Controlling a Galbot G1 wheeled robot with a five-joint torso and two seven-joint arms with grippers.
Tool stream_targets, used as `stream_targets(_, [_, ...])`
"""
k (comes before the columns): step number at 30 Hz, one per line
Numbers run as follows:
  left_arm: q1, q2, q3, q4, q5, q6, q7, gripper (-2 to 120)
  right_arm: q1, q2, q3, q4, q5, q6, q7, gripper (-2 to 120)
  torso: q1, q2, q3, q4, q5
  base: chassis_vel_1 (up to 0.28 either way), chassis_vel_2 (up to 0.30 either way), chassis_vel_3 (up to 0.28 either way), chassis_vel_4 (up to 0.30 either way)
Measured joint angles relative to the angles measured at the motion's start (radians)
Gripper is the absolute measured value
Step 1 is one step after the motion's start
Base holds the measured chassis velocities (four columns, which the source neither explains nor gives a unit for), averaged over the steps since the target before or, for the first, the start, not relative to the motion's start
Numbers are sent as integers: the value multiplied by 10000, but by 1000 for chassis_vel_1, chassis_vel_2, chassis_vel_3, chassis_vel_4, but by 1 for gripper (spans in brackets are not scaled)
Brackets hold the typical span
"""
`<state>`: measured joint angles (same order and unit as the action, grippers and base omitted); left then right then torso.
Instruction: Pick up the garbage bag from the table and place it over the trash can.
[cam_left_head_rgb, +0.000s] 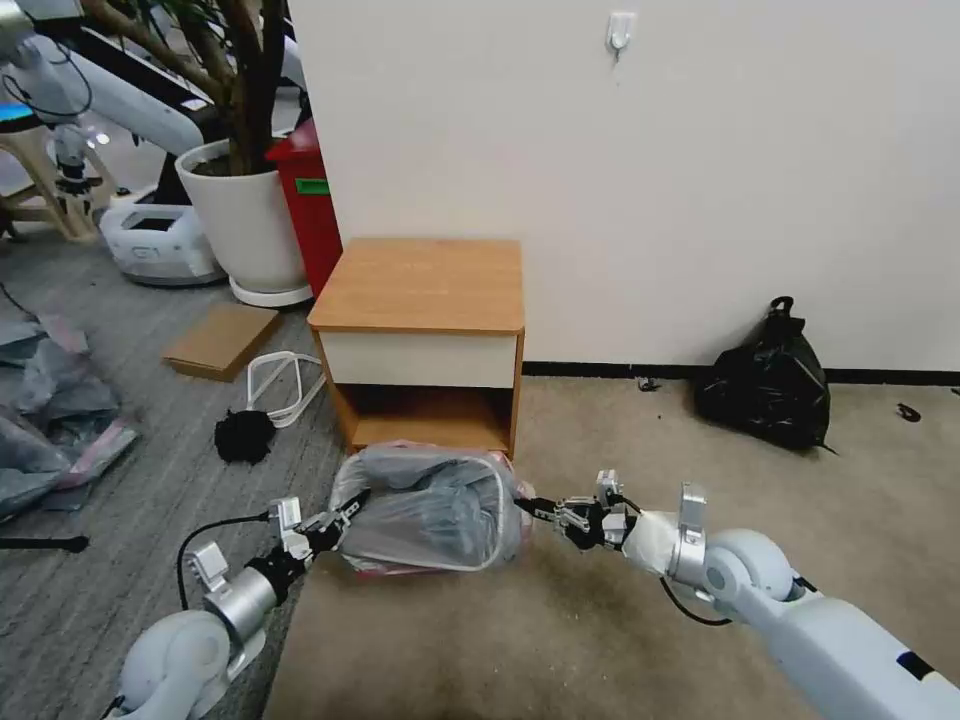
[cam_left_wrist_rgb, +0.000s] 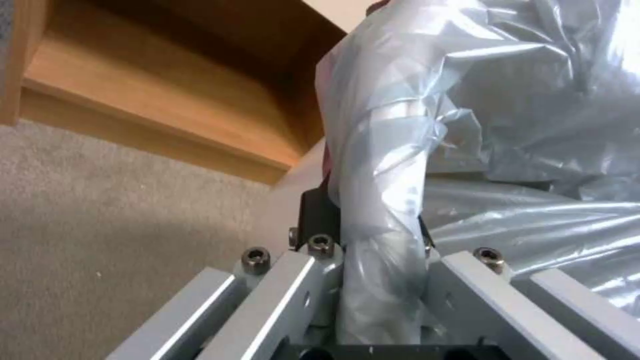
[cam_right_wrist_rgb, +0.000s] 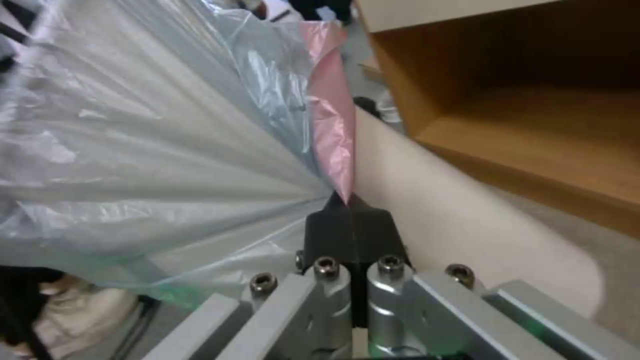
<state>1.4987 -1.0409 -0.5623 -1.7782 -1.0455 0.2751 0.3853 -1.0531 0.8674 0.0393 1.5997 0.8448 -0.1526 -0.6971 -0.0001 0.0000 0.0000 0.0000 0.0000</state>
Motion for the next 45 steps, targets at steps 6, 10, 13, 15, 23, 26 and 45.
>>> stream_targets(6, [-5,-67,17,2,-7,-3,-1,3,134,68,-65,-271,-419,22,273,0,1,0,0,0,0,0,0,0,0])
stream_targets(10, [-21,-106,43,6,-18,-55,-52,3,150,145,-81,-440,-740,54,323,0,0,0,0,0,1,0,0,0,0])
stream_targets(13, [-42,-141,75,6,-32,-83,-147,3,150,198,-112,-533,-911,88,383,0,0,0,0,0,0,0,0,0,0])
stream_targets(15, [-60,-172,110,5,-45,-113,-206,3,168,252,-156,-627,-1058,117,468,0,0,0,0,-1,0,0,0,0,0])
stream_targets(23, [-59,-193,135,-69,-57,-123,-240,3,421,389,-336,-907,-1587,283,1006,0,0,0,0,0,0,0,0,0,0])
stream_targets(26, [-71,-194,135,-69,-57,-131,-275,3,425,394,-355,-872,-1589,384,1133,0,0,0,1,0,0,0,0,0,0])
stream_targets(45, [-509,-466,444,150,326,-868,-2478,3,32,39,-316,-471,-1412,1003,1932,52,1,0,0,0,1,0,0,0,0])
